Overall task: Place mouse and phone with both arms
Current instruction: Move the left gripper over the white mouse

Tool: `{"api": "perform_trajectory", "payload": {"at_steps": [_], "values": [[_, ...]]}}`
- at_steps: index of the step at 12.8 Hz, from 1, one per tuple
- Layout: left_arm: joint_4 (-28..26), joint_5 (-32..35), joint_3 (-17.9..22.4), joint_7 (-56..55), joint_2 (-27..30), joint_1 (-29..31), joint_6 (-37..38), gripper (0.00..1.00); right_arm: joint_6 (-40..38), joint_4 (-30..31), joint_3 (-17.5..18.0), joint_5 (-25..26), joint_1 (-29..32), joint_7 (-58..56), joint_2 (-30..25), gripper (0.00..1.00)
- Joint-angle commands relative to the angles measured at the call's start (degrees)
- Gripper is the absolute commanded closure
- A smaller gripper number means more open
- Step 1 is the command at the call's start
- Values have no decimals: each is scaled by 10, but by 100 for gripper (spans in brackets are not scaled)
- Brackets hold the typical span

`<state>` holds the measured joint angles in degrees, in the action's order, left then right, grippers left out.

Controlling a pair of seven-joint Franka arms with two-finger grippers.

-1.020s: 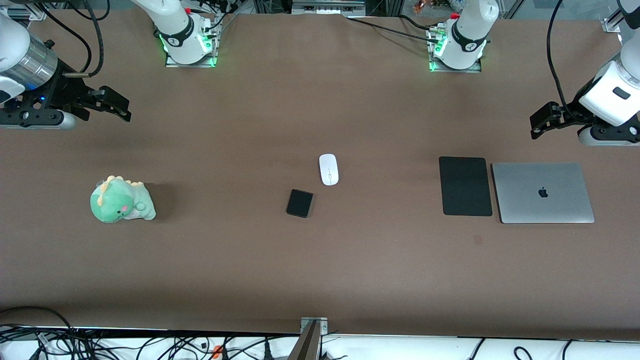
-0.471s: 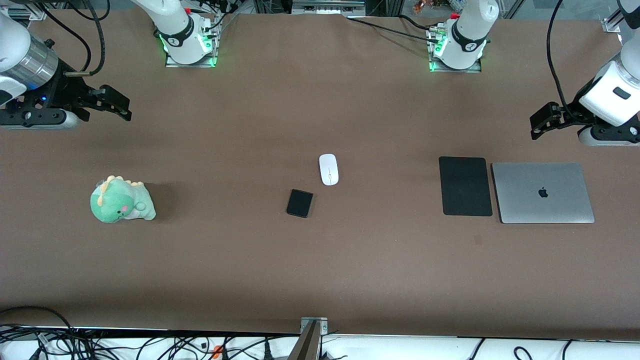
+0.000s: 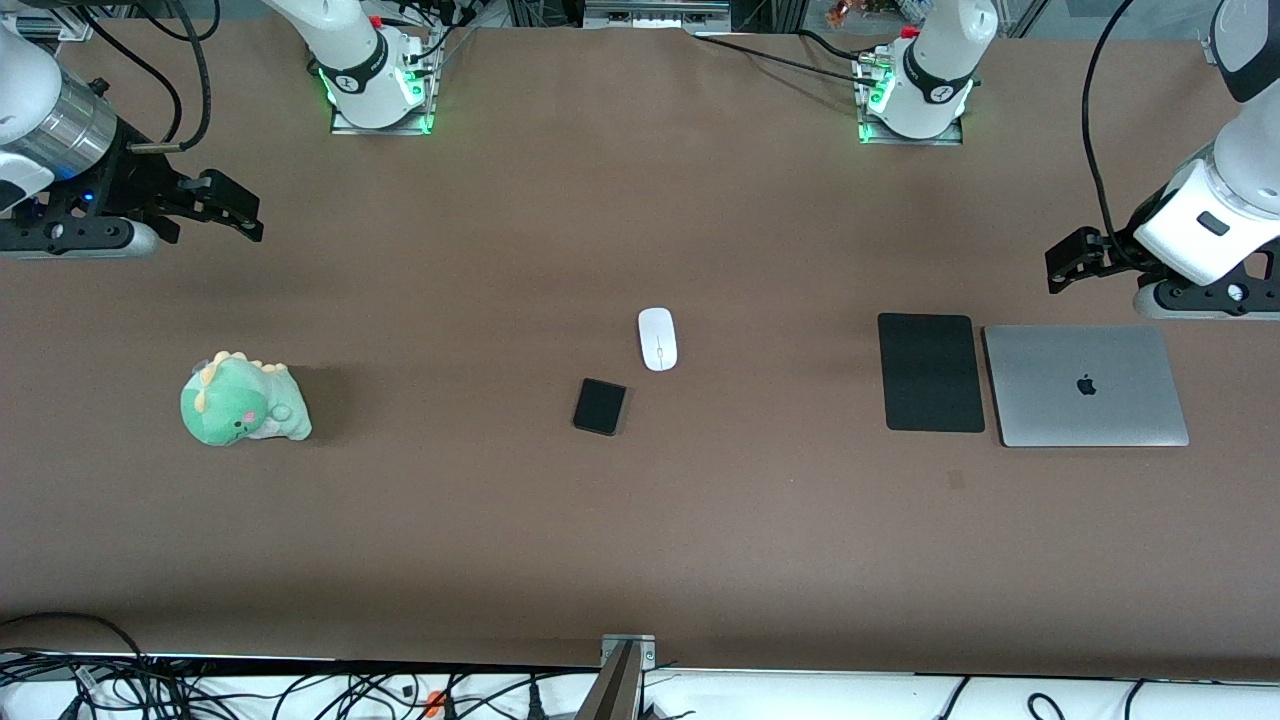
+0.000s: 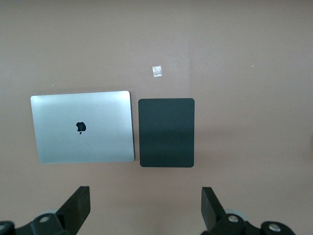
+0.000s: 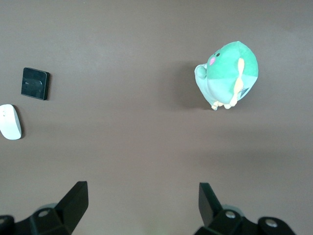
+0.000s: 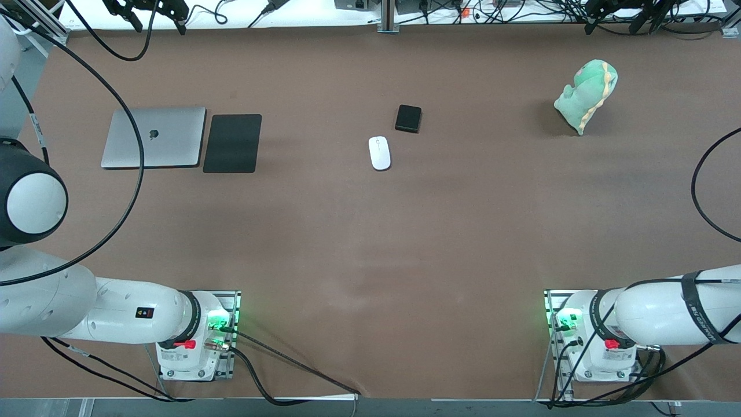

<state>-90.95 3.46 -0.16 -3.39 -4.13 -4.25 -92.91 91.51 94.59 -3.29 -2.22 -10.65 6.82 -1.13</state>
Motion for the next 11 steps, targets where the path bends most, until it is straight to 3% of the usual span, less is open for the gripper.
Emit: {"api": "perform_trajectory", "payload": {"at_steps": [1, 4, 8, 11], "values": [[20, -8, -4, 8, -5, -4, 35, 0, -6, -6, 0, -12, 2, -19, 6, 0], [16, -9, -48, -5, -20, -5, 40, 0, -7, -6, -1, -21, 5, -35, 7, 0], [23, -39, -117, -12, -97, -13, -3, 0, -9, -6, -1, -21, 5, -35, 6, 0], [23, -91, -118, -128, -140, -65, -87, 0, -8, -6, -1, -21, 5, -36, 7, 0]]}}
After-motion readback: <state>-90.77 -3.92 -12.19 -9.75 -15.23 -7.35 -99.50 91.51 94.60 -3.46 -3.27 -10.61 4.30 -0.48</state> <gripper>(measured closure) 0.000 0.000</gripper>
